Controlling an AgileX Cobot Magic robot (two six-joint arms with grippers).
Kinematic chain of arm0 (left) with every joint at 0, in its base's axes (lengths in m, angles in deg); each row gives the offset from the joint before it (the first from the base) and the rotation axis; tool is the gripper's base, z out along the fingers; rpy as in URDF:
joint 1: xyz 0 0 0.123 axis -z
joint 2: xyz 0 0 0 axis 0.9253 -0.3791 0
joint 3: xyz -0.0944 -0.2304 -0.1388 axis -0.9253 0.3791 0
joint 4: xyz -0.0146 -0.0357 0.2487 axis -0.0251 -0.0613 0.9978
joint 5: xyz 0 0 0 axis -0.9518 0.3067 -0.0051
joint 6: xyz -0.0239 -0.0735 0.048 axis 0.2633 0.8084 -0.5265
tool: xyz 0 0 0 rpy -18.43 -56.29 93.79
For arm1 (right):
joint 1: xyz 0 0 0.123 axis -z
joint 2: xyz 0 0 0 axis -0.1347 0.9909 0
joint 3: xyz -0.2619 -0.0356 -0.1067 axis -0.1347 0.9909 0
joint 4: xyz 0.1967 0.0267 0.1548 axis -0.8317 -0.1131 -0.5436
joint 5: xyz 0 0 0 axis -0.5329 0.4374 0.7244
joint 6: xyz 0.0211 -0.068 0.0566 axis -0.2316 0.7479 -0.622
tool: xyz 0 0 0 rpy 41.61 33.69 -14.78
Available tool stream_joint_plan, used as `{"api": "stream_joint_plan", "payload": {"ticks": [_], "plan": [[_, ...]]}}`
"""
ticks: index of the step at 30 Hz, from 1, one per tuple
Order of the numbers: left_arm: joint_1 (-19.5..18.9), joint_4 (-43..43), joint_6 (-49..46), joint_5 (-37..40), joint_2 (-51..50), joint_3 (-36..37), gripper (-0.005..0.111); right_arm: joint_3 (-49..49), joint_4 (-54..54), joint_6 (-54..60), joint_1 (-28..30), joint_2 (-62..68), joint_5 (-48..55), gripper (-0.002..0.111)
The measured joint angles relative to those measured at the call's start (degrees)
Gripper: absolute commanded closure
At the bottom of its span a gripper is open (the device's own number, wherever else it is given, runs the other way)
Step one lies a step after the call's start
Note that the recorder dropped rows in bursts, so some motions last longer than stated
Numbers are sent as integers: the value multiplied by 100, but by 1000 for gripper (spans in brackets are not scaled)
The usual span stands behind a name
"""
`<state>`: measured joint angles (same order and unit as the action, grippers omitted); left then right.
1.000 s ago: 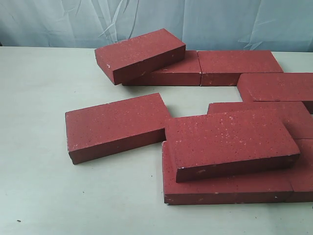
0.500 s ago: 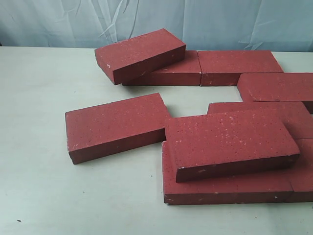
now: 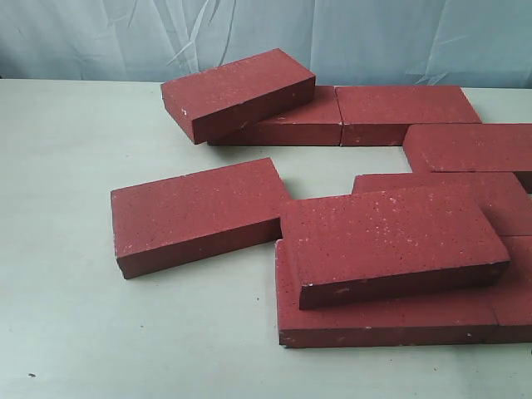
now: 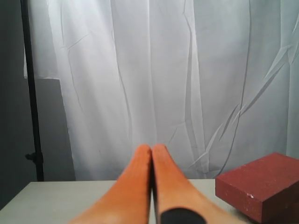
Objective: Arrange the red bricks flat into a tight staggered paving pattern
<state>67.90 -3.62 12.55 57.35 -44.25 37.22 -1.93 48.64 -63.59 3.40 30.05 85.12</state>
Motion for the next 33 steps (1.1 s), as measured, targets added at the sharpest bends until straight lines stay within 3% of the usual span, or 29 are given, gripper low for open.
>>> {"api": "stream_joint_plan", "payload": {"ticks": [9, 15, 21, 27, 33], "plan": [[0, -81, 0, 1715, -1060, -1236, 107, 0, 0, 0, 0, 0, 0, 109], [0, -402, 0, 3636, -2907, -2221, 107, 0, 0, 0, 0, 0, 0, 109], [0, -555, -262, 4780, -4532, -2776, 107, 0, 0, 0, 0, 0, 0, 109], [64, -955, -462, 4913, -5619, -3013, 107, 0, 0, -11, 0, 0, 0, 109], [964, -1304, -605, 4454, -6364, -3026, 107, 0, 0, -11, 0, 0, 0, 109]]}}
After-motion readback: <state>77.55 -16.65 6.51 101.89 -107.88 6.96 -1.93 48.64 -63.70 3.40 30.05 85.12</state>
